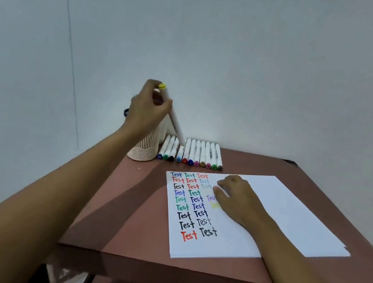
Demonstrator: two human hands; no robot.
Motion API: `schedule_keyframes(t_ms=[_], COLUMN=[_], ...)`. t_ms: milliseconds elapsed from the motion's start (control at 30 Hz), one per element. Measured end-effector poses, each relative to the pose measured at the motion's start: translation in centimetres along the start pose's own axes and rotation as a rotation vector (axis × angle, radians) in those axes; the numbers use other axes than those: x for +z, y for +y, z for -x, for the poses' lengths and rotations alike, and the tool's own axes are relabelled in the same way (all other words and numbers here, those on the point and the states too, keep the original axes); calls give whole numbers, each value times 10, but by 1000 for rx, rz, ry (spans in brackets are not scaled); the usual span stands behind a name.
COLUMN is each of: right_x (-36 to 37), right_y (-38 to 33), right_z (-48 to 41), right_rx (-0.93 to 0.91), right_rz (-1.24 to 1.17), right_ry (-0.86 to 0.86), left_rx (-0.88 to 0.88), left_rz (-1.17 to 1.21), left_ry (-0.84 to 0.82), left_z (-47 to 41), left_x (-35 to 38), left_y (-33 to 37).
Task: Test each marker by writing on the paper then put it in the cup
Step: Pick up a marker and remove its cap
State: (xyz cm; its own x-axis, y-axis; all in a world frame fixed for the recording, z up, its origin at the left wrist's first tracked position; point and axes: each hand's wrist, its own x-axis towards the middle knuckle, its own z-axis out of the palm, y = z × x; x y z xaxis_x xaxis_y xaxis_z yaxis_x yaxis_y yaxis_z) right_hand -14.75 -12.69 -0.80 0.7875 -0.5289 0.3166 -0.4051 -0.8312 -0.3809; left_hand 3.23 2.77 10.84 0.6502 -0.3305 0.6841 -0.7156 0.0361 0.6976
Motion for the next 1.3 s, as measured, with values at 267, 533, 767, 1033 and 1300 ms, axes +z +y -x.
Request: schedule_keyframes(t_ms=[267, 533, 767, 1033, 1300], right_x=[-5, -6, -5, -6, -4], right_y=[-6, -7, -6, -6, -9], right_z=[2, 2, 1, 0, 1], right_rx=[9, 11, 10, 3, -4], right_rz=[-4, 12, 20, 36, 138], right_ry=[-26, -25, -25, -28, -64], left_rx=[41, 43, -8, 65, 497], left_rz=[-173, -340, -467, -694, -584], left_ry=[107, 38, -147, -227, 0], left_z=[-64, -71, -48, -39, 19], left_x=[-41, -49, -41, -32, 11], left_y=[22, 9, -25, -40, -36])
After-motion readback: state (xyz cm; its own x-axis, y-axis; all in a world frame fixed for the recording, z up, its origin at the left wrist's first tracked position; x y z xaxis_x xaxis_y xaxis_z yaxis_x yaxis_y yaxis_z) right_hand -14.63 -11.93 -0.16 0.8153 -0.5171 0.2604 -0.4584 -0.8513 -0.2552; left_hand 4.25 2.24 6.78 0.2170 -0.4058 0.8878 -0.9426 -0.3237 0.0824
